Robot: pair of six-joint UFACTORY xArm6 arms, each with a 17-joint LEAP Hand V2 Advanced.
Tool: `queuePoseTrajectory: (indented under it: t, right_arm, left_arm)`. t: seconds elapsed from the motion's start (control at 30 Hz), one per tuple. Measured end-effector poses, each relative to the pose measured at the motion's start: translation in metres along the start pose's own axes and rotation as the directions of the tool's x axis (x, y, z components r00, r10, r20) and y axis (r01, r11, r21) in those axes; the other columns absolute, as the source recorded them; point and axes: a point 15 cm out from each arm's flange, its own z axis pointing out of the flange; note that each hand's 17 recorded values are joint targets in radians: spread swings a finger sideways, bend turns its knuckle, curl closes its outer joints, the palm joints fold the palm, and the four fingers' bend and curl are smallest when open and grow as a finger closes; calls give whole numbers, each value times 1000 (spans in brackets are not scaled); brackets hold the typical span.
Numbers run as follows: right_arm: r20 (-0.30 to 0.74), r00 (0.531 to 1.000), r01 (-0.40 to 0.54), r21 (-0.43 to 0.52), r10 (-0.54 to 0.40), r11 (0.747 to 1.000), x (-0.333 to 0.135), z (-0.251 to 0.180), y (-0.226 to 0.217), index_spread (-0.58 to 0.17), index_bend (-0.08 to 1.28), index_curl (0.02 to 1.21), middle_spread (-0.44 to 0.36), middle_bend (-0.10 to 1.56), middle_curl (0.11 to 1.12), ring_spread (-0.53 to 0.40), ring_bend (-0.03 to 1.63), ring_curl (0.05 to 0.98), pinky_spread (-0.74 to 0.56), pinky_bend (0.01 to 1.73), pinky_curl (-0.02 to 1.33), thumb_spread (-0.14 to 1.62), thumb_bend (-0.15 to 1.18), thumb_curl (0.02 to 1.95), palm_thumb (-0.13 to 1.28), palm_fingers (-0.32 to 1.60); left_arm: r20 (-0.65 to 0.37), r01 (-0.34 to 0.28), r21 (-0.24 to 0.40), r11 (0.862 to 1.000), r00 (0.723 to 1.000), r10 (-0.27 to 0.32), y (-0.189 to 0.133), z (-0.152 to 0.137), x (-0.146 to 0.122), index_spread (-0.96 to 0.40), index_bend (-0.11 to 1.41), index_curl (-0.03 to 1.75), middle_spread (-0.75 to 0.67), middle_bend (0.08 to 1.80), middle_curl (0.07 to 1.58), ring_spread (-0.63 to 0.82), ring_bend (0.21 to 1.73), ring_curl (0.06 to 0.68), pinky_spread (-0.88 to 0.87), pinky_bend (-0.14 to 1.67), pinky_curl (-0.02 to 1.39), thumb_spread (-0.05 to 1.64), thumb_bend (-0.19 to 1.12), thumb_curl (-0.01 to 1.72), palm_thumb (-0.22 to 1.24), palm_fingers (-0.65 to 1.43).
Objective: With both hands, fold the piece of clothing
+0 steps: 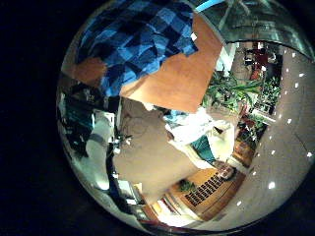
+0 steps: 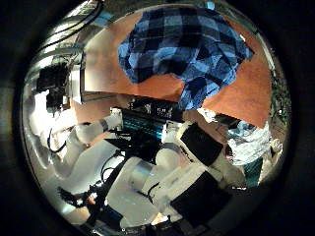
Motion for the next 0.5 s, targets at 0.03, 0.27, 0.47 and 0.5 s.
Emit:
queuePoseTrajectory:
  t: [0.03,0.27,0.47,0.5]
  right_arm:
    - [1,1000,0,-1,0,1000,0,0,0,-364,169,310,12,189,324,176,355,226,326,332,273,1243,-15,389,657,148]
    - [3,1000,-9,-5,9,1000,-1,0,0,-362,176,310,12,191,325,177,341,227,327,322,280,1247,-18,384,643,161]
    - [9,1000,-22,-11,22,1000,-2,4,-2,-356,173,311,12,191,325,177,329,228,331,314,285,1245,-16,382,635,176]
    - [11,1000,-29,-15,29,999,-2,5,-3,-355,173,311,12,190,325,177,327,228,331,312,285,1245,-16,382,634,177]
  left_arm:
    - [0,0,2,1000,1000,0,-1,0,-1,-99,159,295,302,188,308,505,474,238,517,239,324,948,-58,200,-61,-10]
    - [3,-5,-38,999,1000,5,1,27,-8,-89,155,292,302,191,312,505,469,235,514,239,323,939,-58,200,-61,-15]
    - [36,-46,-86,995,998,49,4,50,-8,-76,179,303,296,187,312,507,455,228,511,227,319,951,-10,224,26,-2]
    - [48,-53,-88,995,997,57,3,53,-8,-85,205,314,284,185,311,507,446,225,514,212,314,978,13,239,86,15]
